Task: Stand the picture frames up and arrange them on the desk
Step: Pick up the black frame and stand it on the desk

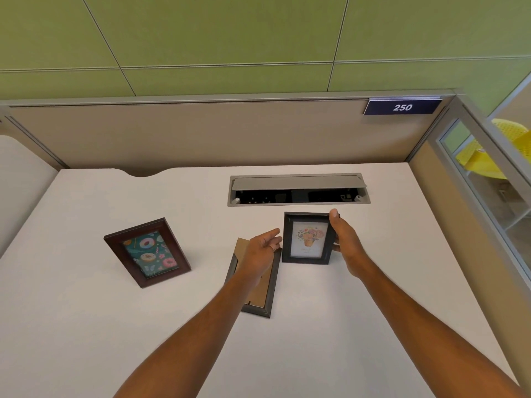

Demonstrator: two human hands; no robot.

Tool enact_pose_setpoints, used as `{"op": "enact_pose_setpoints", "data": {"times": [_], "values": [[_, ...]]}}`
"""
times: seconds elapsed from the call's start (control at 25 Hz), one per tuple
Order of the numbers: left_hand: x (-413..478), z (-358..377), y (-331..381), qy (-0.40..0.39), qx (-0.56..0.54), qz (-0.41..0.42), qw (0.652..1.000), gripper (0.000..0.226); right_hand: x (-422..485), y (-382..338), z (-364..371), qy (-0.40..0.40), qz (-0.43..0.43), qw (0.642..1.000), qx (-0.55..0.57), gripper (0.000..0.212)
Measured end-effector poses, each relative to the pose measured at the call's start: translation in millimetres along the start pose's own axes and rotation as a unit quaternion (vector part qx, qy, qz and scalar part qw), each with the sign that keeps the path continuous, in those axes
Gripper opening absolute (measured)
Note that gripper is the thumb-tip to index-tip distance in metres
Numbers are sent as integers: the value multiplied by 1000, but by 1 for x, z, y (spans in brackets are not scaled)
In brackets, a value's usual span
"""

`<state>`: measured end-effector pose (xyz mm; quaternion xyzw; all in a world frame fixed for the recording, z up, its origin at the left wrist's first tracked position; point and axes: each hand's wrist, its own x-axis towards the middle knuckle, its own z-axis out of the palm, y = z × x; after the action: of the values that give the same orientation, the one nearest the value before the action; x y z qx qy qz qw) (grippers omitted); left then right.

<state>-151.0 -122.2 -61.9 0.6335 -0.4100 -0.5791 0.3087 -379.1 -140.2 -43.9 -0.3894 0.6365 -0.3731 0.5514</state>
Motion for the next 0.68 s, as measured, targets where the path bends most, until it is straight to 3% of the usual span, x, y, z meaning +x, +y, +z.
{"op": "enact_pose_setpoints", "data": {"times": [0.12, 0.24, 0.36, 0.48, 0.68], "values": [[-8, -13, -7, 71, -48, -10, 996, 39, -10, 15, -7, 43, -19, 999, -12, 68], [-20, -32, -18, 145, -75, -16, 986, 35, -29, 38, -8, 178, -30, 983, -30, 61], [-33, -47, -29, 227, 37, -12, 973, 36, -51, 62, 1, 241, -39, 968, -52, 54], [-43, -57, -38, 260, 130, -42, 956, 38, -75, 81, 25, 177, -38, 980, -80, 46], [-61, -66, -54, 231, 159, -93, 955, 39, -96, 91, 73, 18, 69, 989, -131, 48]]}}
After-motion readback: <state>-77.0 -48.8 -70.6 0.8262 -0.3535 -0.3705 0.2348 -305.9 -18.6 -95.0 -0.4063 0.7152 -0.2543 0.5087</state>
